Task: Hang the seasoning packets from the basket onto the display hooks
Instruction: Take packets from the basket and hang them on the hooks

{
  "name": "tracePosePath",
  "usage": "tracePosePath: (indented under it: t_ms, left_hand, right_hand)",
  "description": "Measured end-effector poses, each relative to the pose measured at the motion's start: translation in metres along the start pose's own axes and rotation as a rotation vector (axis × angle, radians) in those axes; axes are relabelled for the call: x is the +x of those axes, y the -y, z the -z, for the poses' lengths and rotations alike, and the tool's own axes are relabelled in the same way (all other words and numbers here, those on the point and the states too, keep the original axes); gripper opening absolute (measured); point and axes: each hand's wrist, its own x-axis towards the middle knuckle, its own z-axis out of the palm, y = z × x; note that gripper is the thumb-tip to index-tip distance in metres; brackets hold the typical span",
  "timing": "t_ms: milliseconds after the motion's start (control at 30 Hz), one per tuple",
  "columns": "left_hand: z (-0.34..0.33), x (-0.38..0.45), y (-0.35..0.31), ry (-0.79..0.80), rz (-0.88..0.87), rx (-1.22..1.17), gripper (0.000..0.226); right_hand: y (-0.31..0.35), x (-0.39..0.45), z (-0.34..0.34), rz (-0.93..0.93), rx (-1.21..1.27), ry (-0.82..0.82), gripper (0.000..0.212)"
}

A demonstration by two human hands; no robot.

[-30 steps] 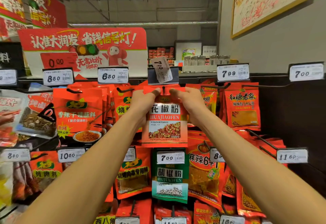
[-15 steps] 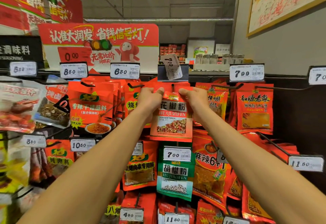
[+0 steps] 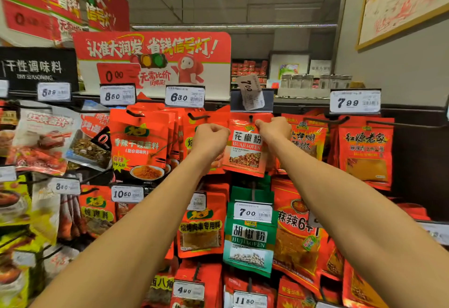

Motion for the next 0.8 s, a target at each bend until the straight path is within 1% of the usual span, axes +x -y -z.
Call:
tracePosePath:
  t_ms: [167, 233, 333, 400, 500, 533, 633, 733, 800]
  left_hand:
    - [0.007, -0.011, 0.000, 0.032, -0.010, 0.003, 0.019]
    - [0.010, -0.014, 0.002, 0.063, -0.005, -0.025, 0.019]
    - [0.018, -0.020, 0.004, 0.131, 0.008, -0.046, 0.016]
    - [0.025, -0.023, 0.005, 0.171, 0.024, -0.065, 0.013]
    - [0.040, -0.029, 0.013, 0.209, 0.040, -0.100, 0.010]
    - [0.046, -0.032, 0.018, 0.224, 0.046, -0.103, 0.012]
    - [0.060, -0.046, 0.034, 0.265, 0.073, -0.140, 0.014]
    - [0.069, -0.067, 0.055, 0.322, 0.124, -0.220, 0.018]
    - [0.075, -0.085, 0.073, 0.361, 0.166, -0.249, 0.021]
  right_hand:
    - [0.005, 0.013, -0.006, -0.044, -0.075, -0.011, 0.042]
    - [0.003, 0.012, -0.004, -0.046, -0.068, 0.008, 0.042]
    - [-0.008, -0.002, 0.009, -0.007, -0.009, 0.042, 0.037]
    - [-0.019, -0.019, 0.026, 0.049, 0.000, 0.001, 0.035]
    - [-0.038, -0.057, 0.054, 0.105, 0.114, -0.024, 0.020]
    - [-0.045, -0.072, 0.065, 0.092, 0.191, -0.010, 0.016]
    - [-0.058, -0.125, 0.094, 0.018, 0.422, 0.120, 0.019]
    - [-0.066, -0.177, 0.112, -0.058, 0.529, 0.233, 0.010]
    - [-0.082, -0.205, 0.116, -0.135, 0.556, 0.287, 0.010]
